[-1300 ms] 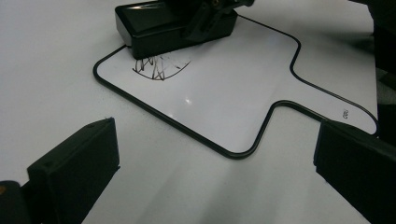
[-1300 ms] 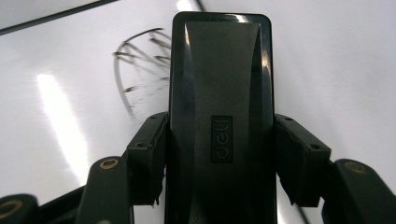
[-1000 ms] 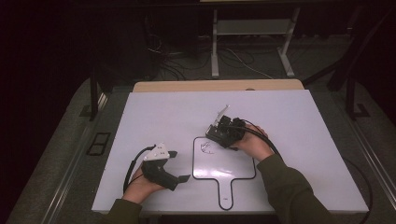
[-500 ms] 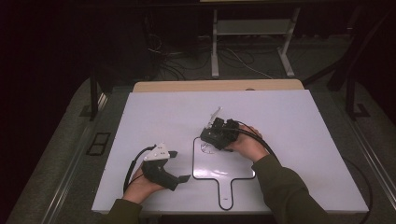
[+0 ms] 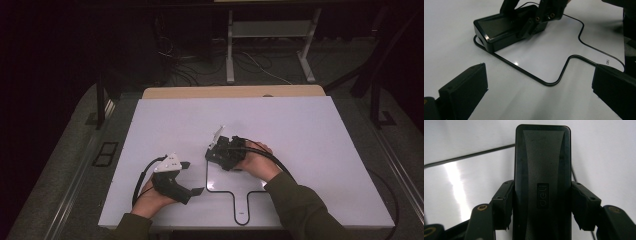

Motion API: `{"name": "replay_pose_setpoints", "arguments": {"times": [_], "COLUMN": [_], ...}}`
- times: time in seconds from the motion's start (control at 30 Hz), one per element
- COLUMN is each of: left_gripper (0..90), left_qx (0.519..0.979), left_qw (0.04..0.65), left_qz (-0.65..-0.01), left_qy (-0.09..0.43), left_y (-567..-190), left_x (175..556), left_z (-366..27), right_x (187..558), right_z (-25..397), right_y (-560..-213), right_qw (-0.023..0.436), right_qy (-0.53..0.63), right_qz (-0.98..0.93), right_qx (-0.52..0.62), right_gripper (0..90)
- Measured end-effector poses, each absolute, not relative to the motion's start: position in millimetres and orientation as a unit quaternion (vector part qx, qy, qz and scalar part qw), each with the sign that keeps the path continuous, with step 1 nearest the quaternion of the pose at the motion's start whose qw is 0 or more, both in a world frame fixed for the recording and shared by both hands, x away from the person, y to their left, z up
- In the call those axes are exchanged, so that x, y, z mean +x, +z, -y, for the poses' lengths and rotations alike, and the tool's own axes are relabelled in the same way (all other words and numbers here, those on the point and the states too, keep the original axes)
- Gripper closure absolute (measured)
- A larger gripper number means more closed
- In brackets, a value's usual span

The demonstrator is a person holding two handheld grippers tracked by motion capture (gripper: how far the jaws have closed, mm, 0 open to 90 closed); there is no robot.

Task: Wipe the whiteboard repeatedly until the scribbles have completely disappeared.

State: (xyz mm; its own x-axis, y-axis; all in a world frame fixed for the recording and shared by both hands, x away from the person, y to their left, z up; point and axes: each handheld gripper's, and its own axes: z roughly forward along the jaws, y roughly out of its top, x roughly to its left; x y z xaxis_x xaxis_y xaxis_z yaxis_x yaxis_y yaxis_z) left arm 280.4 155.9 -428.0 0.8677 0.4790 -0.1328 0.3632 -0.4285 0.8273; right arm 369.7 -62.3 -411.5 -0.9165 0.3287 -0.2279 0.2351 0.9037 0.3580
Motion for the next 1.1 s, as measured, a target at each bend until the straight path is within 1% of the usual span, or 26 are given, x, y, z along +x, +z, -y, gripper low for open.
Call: {"name": "replay_pose_setpoints", "arguments": {"times": [0.1,0.23,0.3,0.5,0.6,0.73,1.0,1.1], "left_gripper": [0.0,0.0,0.0,0.0,0.0,0.0,0.0,0.0], "left_qx": [0.843,0.843,0.843,0.842,0.843,0.842,0.842,0.842], "left_qw": [0.472,0.472,0.473,0.474,0.473,0.473,0.474,0.474], "left_qz": [-0.249,-0.249,-0.249,-0.250,-0.248,-0.250,-0.249,-0.249], "left_qy": [0.062,0.063,0.063,0.063,0.064,0.063,0.063,0.064], "left_y": [-427.7,-427.5,-427.4,-427.3,-427.5,-427.6,-427.3,-427.0], "left_x": [280.2,280.1,280.0,280.1,280.3,280.4,280.1,279.9], "left_z": [-156.0,-156.2,-156.2,-157.0,-156.5,-156.4,-156.5,-156.4], "right_x": [369.9,379.8,386.4,402.3,408.1,405.3,386.9,380.4], "right_z": [62.4,67.0,70.4,82.8,88.8,87.0,74.4,68.3], "right_y": [-411.5,-413.2,-413.9,-414.4,-415.0,-414.4,-413.9,-413.5], "right_qw": [0.133,0.090,0.080,0.082,0.071,0.068,0.031,0.039], "right_qy": [0.167,0.186,0.191,0.190,0.198,0.195,0.200,0.189], "right_qz": [-0.966,-0.962,-0.960,-0.954,-0.949,-0.951,-0.959,-0.964], "right_qx": [0.148,0.176,0.188,0.216,0.233,0.230,0.197,0.185], "right_gripper": [39.1,39.1,39.1,39.1,39.1,39.1,39.2,39.2]}}
